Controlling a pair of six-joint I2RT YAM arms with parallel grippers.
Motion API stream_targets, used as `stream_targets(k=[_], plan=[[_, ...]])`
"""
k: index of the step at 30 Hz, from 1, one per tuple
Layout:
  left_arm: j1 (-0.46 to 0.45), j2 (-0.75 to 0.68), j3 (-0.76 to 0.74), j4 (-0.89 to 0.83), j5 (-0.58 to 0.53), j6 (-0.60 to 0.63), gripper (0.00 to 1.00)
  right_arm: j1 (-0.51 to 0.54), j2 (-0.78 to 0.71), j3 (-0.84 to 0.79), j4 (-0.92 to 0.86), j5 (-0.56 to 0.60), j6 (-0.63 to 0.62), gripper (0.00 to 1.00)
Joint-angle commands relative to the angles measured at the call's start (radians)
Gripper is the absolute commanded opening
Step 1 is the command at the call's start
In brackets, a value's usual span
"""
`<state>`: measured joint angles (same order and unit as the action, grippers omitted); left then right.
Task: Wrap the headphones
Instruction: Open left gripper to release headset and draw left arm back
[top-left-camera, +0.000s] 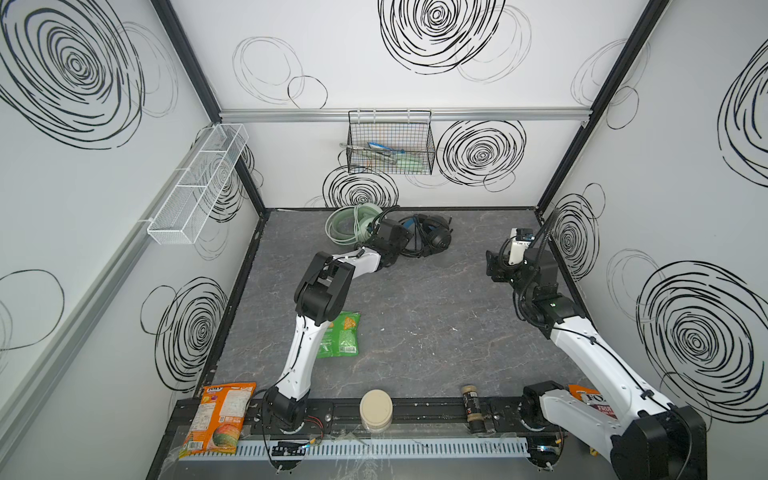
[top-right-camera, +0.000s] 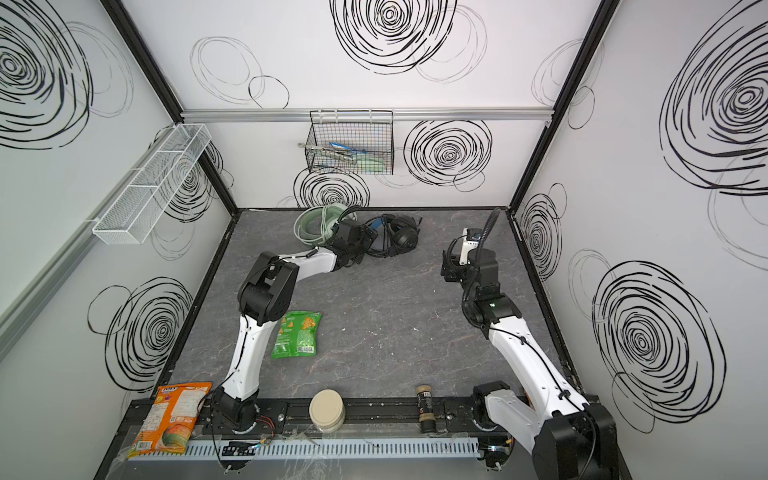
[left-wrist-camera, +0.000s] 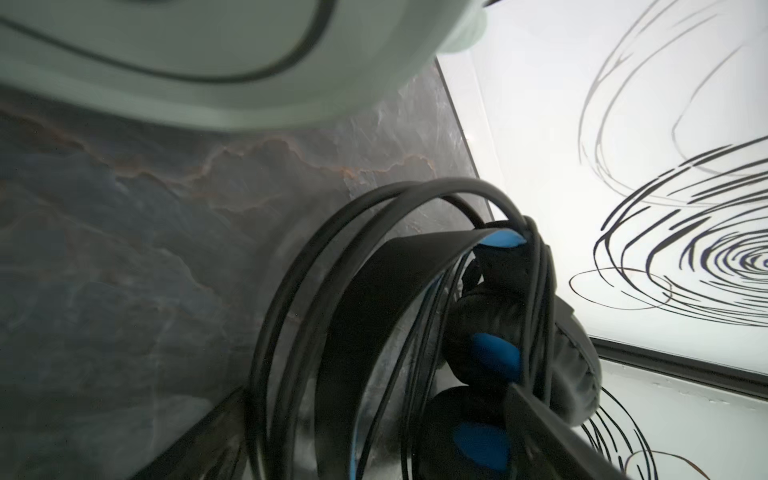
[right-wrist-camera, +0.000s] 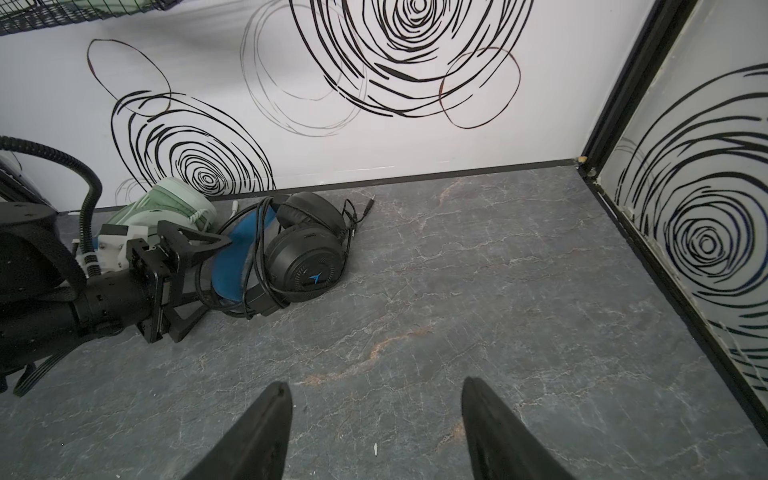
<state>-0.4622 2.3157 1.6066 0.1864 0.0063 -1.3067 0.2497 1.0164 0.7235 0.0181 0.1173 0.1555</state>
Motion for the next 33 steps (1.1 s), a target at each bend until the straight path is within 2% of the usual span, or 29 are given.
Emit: stream_targets(k=[1, 7, 9, 11, 15, 20, 25, 28, 30, 33], plan=[[-0.016, -0.058, -0.043, 0.034, 0.0, -0.008, 0.96, 0.003, -0.018, 0.046, 0.009, 0.006, -0.007, 0.7], [-0.033, -0.11, -0.14, 0.068, 0.003, -0.015, 0.96, 0.003, -0.031, 0.054, -0.006, 0.003, -0.005, 0.77], [-0.032, -0.128, -0.19, 0.109, 0.017, -0.029, 0.96, 0.003, -0.032, 0.058, -0.009, 0.009, -0.004, 0.84], [-0.029, -0.156, -0.243, 0.144, 0.027, -0.04, 0.96, 0.003, -0.031, 0.061, -0.004, 0.013, -0.004, 0.98], [-0.028, -0.223, -0.31, 0.164, 0.047, 0.031, 0.96, 0.002, -0.019, 0.067, 0.01, 0.038, 0.009, 0.97], [-0.03, -0.352, -0.405, 0.158, 0.119, 0.19, 0.96, -0.022, -0.031, 0.04, 0.063, 0.123, 0.092, 0.98], [-0.027, -0.527, -0.535, 0.152, 0.201, 0.329, 0.96, -0.092, -0.002, -0.004, 0.084, 0.198, 0.189, 0.97], [-0.022, -0.605, -0.539, 0.082, 0.308, 0.517, 0.96, -0.137, 0.046, -0.047, 0.118, 0.246, 0.238, 0.97], [-0.028, -0.666, -0.512, -0.066, 0.294, 0.684, 0.96, -0.167, 0.085, -0.073, 0.146, 0.274, 0.265, 0.97], [-0.028, -0.794, -0.532, -0.215, 0.184, 0.87, 0.96, -0.204, 0.141, -0.117, 0.226, 0.292, 0.282, 0.97]])
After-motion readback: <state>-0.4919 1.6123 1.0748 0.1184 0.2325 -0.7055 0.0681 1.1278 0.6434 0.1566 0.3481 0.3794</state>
